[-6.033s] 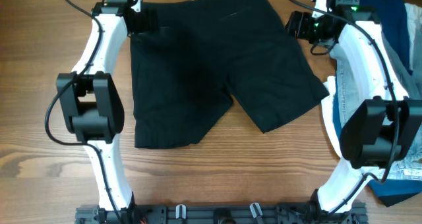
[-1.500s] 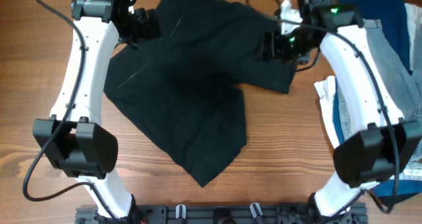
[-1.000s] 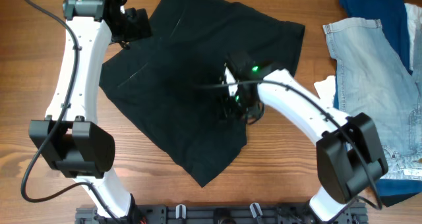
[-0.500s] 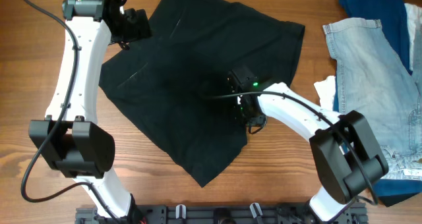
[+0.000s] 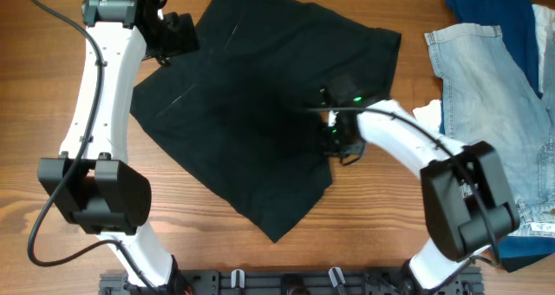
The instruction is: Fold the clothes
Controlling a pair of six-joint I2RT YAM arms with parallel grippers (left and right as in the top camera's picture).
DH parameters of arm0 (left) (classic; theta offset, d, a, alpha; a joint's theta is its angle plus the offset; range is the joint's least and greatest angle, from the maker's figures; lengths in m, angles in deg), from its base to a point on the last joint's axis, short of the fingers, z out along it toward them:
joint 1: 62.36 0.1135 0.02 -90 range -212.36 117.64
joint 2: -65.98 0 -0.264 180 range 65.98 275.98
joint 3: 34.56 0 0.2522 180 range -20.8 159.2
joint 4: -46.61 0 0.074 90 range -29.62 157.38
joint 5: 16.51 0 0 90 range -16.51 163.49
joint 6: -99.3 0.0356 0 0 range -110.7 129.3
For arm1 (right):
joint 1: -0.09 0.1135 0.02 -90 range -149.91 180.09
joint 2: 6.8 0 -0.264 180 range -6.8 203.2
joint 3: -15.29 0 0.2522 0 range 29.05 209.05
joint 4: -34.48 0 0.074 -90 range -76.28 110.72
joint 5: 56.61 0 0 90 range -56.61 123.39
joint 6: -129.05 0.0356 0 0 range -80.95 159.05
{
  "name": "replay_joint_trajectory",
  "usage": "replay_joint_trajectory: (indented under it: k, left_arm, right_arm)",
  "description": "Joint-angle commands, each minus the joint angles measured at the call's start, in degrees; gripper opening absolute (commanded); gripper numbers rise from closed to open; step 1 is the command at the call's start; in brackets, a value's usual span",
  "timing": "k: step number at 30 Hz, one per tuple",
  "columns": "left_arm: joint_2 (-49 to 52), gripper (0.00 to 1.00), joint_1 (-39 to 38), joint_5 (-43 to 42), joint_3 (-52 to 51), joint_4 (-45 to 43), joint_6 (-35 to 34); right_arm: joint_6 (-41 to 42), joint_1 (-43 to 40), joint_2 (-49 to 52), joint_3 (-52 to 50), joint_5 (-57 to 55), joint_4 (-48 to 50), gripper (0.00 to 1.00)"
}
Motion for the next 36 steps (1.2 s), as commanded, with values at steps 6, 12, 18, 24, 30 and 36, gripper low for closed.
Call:
replay_joint_trajectory:
  k: [6, 12, 18, 24, 30, 36]
  left_arm:
    - [0.33, 1.0, 0.07, -2.32, 0.04, 1.36, 0.94]
    - [0.33, 1.0, 0.07, -2.73, 0.04, 1.38, 0.94]
    - [0.33, 1.0, 0.04, -3.93, 0.04, 1.38, 0.94]
    - [0.33, 1.0, 0.04, -4.68, 0.04, 1.38, 0.94]
    - [0.33, 1.0, 0.04, -4.68, 0.04, 1.33, 0.94]
    - [0.33, 1.0, -0.07, -4.68, 0.04, 1.33, 0.94]
  right_arm:
    - [-13.29, -15.72, -1.84, 8.13, 3.85, -7.87, 0.04]
    - [-21.94, -16.92, -1.79, 11.17, 15.93, -10.73, 0.12]
    - [-23.98, -11.93, -1.79, 9.25, 17.11, -12.83, 0.49]
    - [-18.16, -5.16, -1.7, 3.91, 15.61, -5.88, 0.64]
    - [-13.73, -1.99, 0.42, -0.28, 10.32, -1.36, 0.67]
    - [-12.46, -1.86, 3.5, -0.42, 9.35, 0.74, 0.67]
